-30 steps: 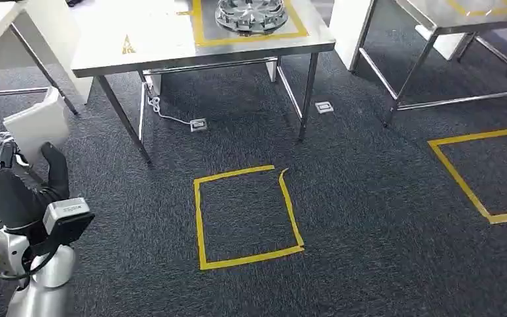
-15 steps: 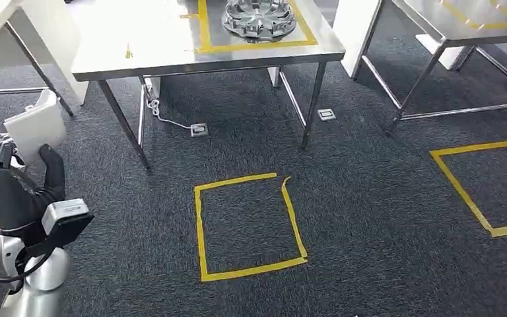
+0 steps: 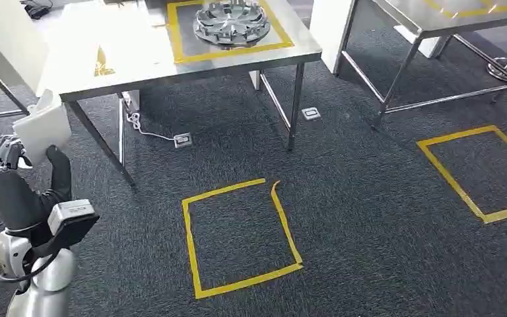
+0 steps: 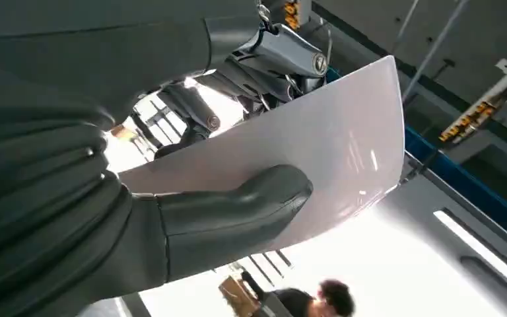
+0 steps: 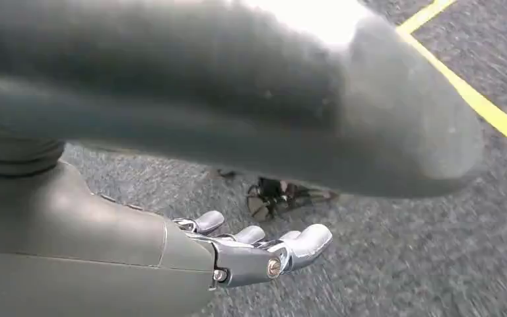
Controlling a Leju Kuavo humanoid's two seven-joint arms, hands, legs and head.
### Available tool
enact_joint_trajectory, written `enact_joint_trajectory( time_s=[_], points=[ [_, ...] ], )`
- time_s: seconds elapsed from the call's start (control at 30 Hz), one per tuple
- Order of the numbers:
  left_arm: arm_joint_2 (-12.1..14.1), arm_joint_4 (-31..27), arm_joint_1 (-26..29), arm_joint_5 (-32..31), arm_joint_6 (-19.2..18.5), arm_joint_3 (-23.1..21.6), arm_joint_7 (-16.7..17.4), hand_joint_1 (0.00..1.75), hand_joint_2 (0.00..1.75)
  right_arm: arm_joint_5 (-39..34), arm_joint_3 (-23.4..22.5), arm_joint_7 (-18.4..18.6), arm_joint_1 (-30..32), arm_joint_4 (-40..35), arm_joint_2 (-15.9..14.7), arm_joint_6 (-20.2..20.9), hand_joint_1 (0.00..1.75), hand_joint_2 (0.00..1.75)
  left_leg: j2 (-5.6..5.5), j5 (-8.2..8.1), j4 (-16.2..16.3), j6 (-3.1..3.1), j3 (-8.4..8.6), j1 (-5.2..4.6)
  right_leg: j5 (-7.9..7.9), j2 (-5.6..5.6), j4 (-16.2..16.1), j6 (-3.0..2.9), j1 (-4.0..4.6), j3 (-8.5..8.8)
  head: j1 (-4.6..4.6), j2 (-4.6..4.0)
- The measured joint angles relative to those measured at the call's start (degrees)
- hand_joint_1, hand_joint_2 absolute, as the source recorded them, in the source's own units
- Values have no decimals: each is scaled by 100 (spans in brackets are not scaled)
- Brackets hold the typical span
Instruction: Take the parts from the cabinet and place them on the table.
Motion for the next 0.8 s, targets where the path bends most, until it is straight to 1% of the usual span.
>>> enact_joint_trajectory(
  time_s=[0.03, 0.07, 0.1, 0.13, 0.17, 0.2, 0.23, 0.27, 0.3, 0.33, 0.37, 0.4, 0.43, 0.47, 0.5, 0.53, 0.57, 0.6, 0.63, 0.67, 0.7, 0.73, 0.77, 0.8],
  points=[
    [4, -7, 2, 2, 0, -2, -2, 175, 175, -2, 0, 2, -17, 0, -2, -35, 0, 0, -92, -98, 386, -21, -230, 10, -25, 55, 0, -26, -13, 16, -13, 0],
    [13, -4, 15, 0, 0, -2, 0, 175, 175, -7, 0, 18, -24, 0, -2, -52, 0, 0, -139, -270, 818, -41, -516, 22, -54, 107, 0, -35, -16, 45, -15, 0],
    [13, -2, 33, 2, 2, -2, 0, 175, 175, -15, 0, 39, -23, 0, -2, -68, 0, 0, -153, -449, 1168, -58, -774, 28, -94, 159, 0, -34, -17, 79, -8, 0],
    [13, 0, 47, 2, 2, -2, 0, 175, 175, -15, -4, 55, -14, 0, -2, -76, 0, 0, -156, -532, 1365, -71, -968, 30, -136, 196, 2, -27, -17, 127, -13, 0],
    [13, 0, 64, 2, 2, -2, 0, 175, 175, -17, -11, 82, -4, 0, 0, -89, 0, 0, -156, -452, 1314, -69, -1054, 30, -185, 237, 2, -22, -17, 196, -13, 0],
    [13, -2, 64, 2, 2, -2, 0, 175, 175, -20, -22, 87, 6, 0, 2, -116, 0, 0, -158, -233, 1046, -63, -1023, 29, -240, 259, 2, -16, -19, 271, -11, 0],
    [13, -4, 64, 2, 2, -2, 0, 175, 175, -35, -31, 94, 9, 0, 9, -144, 0, 0, -158, 85, 635, -49, -918, 29, -294, 277, 2, -6, -21, 353, -13, 0],
    [13, -7, 64, 0, 2, -2, 0, 175, 175, -48, -35, 107, 10, 0, 13, -151, 0, 0, -158, 468, 161, -35, -785, 29, -349, 287, 1, 11, -24, 430, -11, 0],
    [13, -2, 65, 0, 2, -2, 0, 175, 175, -70, -39, 120, 22, 0, 15, -155, 0, 0, -159, 800, -219, -13, -743, 29, -398, 300, -3, 41, -23, 408, -15, 0],
    [20, 4, 67, 0, 2, -4, 0, 175, 175, -70, -44, 136, 7, 0, 15, -168, 0, 0, -157, 537, -253, 20, -755, 2, -422, 324, 24, 81, -8, 451, -22, 0],
    [20, 0, 78, -15, -2, -7, 0, 175, 175, -77, -44, 138, -6, 0, 15, -188, 0, 0, -165, 601, -245, 70, -704, -5, -464, 320, -4, 137, -10, 413, -8, 0],
    [20, -18, 82, -18, -5, -7, 7, 175, 175, -79, -48, 135, 2, 0, 15, -194, 0, 0, -177, 631, -268, 123, -726, -11, -454, 309, 4, 178, -11, 490, -13, 0],
    [20, -17, 75, -17, -4, -7, 11, 175, 175, -79, -50, 138, 5, 0, 15, -194, 0, 0, -184, 627, -279, 164, -681, -2, -428, 306, 27, 212, 10, 496, -11, 0],
    [11, -24, 73, -20, -4, -7, 6, 175, 175, -83, -59, 144, 0, 0, 13, -197, 0, 0, -192, 623, -297, 192, -610, 29, -476, 287, 64, 232, 4, 479, -8, 0],
    [13, -33, 65, -20, -4, -4, 9, 175, 175, -87, -66, 144, -8, 0, 13, -197, 0, 0, -191, 589, -303, 234, -553, 32, -518, 239, 239, 271, -8, 432, 2, 0],
    [11, -37, 60, -20, -4, -4, 7, 175, 175, -92, -79, 149, -18, 0, 13, -199, 0, 0, -188, 559, -303, 261, -527, 33, -643, 213, 575, 308, -24, 231, 22, 0],
    [9, -37, 60, -20, -9, -7, 0, 175, 175, -101, -90, 149, -23, 0, 15, -197, 0, 0, -186, 530, -302, 270, -507, 29, -817, 206, 1021, 342, -37, -57, 22, 0],
    [7, -35, 61, -20, -20, -7, 0, 175, 175, -103, -98, 151, -22, 0, 15, -192, 0, 0, -186, 494, -302, 273, -484, 24, -997, 200, 1449, 348, -40, -353, 24, 0],
    [7, -29, 62, -20, -33, -7, 0, 175, 175, -109, -120, 149, -15, 0, 15, -192, 0, 0, -187, 459, -301, 273, -455, 23, -1074, 196, 1718, 358, -41, -577, 22, 0],
    [9, -22, 62, -17, -33, -7, 0, 175, 175, -118, -133, 146, -7, 0, 15, -192, 0, 0, -190, 422, -300, 270, -410, 23, -984, 195, 1743, 355, -41, -688, 24, 0],
    [9, -17, 62, -17, -37, -7, 0, 175, 175, -120, -138, 144, -2, 0, 15, -190, 0, 0, -195, 379, -300, 259, -351, 22, -743, 194, 1498, 344, -39, -656, 24, 0],
    [9, -20, 61, -18, -42, -7, -2, 175, 175, -120, -140, 136, 4, 0, 15, -186, 0, 0, -196, 336, -300, 246, -283, 21, -421, 193, 1075, 316, -35, -521, 26, 0],
    [7, -20, 54, -15, -42, -7, -4, 175, 175, -120, -140, 127, 3, 0, 15, -186, 0, 0, -192, 291, -301, 231, -212, 20, -79, 186, 551, 289, -27, -325, 26, 0],
    [9, -17, 39, -15, -44, -7, -11, 175, 175, -122, -144, 118, 2, 0, 15, -186, 0, 0, -183, 246, -305, 213, -182, 22, 175, 152, 70, 241, -6, -168, 26, 0]
  ],
)
